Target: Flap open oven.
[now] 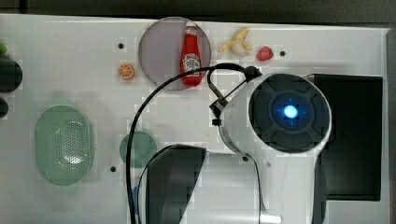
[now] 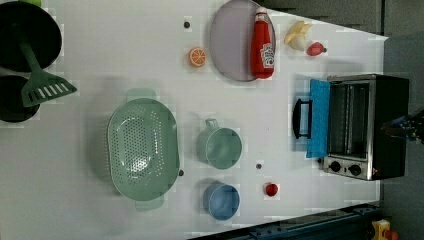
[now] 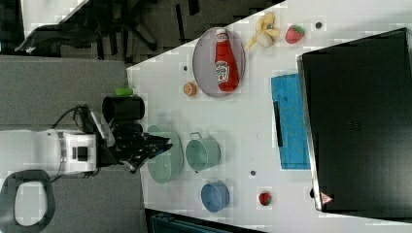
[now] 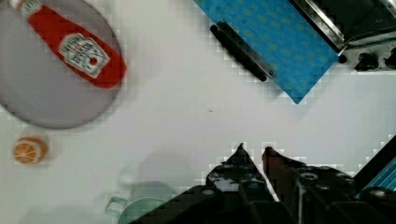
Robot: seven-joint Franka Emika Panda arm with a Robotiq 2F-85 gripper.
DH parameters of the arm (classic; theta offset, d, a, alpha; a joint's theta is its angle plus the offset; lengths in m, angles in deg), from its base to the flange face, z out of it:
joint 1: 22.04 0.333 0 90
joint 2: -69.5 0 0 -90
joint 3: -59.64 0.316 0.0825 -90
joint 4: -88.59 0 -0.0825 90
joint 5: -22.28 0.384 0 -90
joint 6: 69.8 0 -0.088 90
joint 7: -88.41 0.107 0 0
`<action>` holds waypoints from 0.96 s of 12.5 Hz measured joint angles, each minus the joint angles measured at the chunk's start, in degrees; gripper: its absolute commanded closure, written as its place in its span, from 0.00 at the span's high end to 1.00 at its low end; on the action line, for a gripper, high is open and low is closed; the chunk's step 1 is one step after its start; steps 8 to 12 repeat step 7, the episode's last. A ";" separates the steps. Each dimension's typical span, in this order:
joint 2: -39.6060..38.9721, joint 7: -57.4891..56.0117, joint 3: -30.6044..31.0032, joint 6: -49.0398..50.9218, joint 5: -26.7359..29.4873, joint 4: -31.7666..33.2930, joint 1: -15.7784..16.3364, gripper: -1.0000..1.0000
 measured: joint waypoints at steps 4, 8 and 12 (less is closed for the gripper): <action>1.91 0.71 0.76 0.27 -0.45 -0.39 0.63 0.17; 1.89 0.72 0.52 0.44 0.11 -0.45 0.73 0.17; 1.89 0.72 0.52 0.44 0.11 -0.45 0.73 0.17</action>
